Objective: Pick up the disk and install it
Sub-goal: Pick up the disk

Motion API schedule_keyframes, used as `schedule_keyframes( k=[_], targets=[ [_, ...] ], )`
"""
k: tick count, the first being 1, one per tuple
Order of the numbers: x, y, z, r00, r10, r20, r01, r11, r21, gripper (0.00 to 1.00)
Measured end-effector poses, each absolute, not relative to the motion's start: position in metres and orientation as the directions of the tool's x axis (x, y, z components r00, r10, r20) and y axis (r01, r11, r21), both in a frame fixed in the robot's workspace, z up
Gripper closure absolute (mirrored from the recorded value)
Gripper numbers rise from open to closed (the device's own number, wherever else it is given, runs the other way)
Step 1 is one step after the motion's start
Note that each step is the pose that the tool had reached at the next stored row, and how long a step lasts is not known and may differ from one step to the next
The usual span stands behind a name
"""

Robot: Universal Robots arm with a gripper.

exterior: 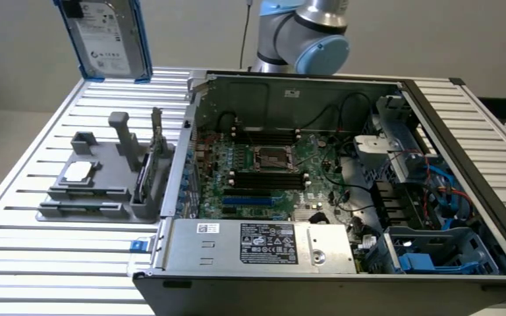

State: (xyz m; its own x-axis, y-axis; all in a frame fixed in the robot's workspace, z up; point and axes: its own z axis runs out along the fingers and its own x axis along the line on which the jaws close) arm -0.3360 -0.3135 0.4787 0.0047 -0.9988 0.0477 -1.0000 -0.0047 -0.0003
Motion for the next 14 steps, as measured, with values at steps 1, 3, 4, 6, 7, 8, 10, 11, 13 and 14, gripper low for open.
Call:
schedule_keyframes(
  k=[1, 3, 4, 6, 7, 8, 10, 11, 13, 14],
  targets=[
    [-0.332, -0.315, 0.48, 0.005, -0.999, 0.048, -1.0, -0.005, 0.0, 0.67],
    [-0.324, -0.32, 0.483, 0.005, -0.999, 0.048, -1.0, -0.005, 0.0, 0.67],
    [-0.32, -0.322, 0.485, 0.005, -0.999, 0.048, -1.0, -0.005, 0.0, 0.67],
    [-0.313, -0.326, 0.487, 0.005, -0.999, 0.048, -1.0, -0.005, 0.0, 0.67],
    [-0.31, -0.328, 0.488, 0.005, -0.999, 0.048, -1.0, -0.005, 0.001, 0.67],
    [-0.306, -0.331, 0.49, 0.005, -0.999, 0.048, -1.0, -0.005, 0.001, 0.67],
    [-0.3, -0.335, 0.492, 0.005, -0.999, 0.048, -1.0, -0.005, 0.001, 0.67],
    [-0.297, -0.337, 0.492, 0.005, -0.999, 0.048, -1.0, -0.005, 0.002, 0.67],
    [-0.292, -0.342, 0.493, 0.005, -0.999, 0.048, -1.0, -0.005, 0.002, 0.67],
    [-0.289, -0.344, 0.493, 0.005, -0.999, 0.048, -1.0, -0.005, 0.002, 0.67]
  ],
)
